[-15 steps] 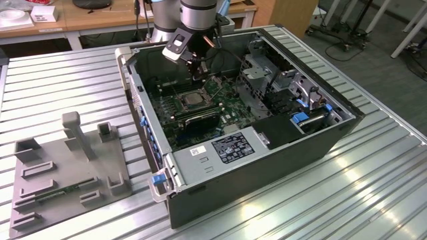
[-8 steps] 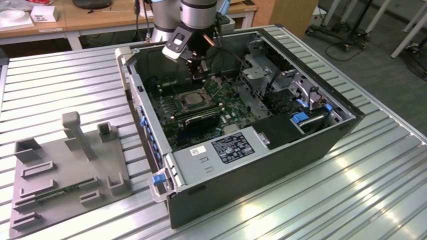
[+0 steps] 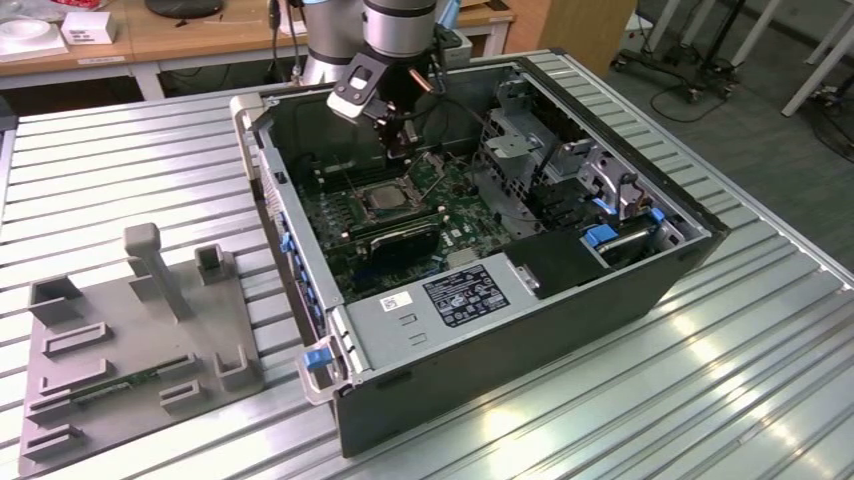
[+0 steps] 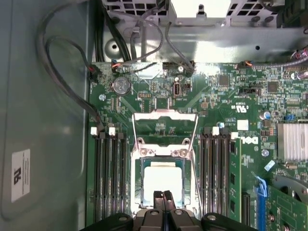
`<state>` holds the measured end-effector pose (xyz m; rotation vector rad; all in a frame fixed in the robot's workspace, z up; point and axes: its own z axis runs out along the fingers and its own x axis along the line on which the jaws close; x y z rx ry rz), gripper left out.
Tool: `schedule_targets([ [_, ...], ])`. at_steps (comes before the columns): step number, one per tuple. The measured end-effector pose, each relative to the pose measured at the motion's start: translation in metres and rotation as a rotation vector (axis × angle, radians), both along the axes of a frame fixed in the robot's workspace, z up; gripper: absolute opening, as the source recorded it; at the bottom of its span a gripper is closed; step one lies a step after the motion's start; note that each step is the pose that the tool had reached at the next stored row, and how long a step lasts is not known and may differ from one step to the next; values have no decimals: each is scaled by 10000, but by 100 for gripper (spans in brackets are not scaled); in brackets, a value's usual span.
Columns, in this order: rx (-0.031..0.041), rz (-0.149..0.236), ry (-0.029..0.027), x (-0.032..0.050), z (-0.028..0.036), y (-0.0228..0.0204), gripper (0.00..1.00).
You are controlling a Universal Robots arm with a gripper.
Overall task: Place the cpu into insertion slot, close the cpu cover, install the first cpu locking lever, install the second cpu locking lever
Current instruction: 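Close the cpu cover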
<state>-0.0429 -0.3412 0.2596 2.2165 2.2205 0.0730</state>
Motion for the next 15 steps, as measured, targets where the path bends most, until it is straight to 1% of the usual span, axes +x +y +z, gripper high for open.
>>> schedule_targets([
  [5, 1, 0, -1, 101, 0, 0, 11],
  [8, 1, 0, -1, 186, 0, 0, 11],
  [15, 2, 0, -2, 348, -1, 0, 11],
])
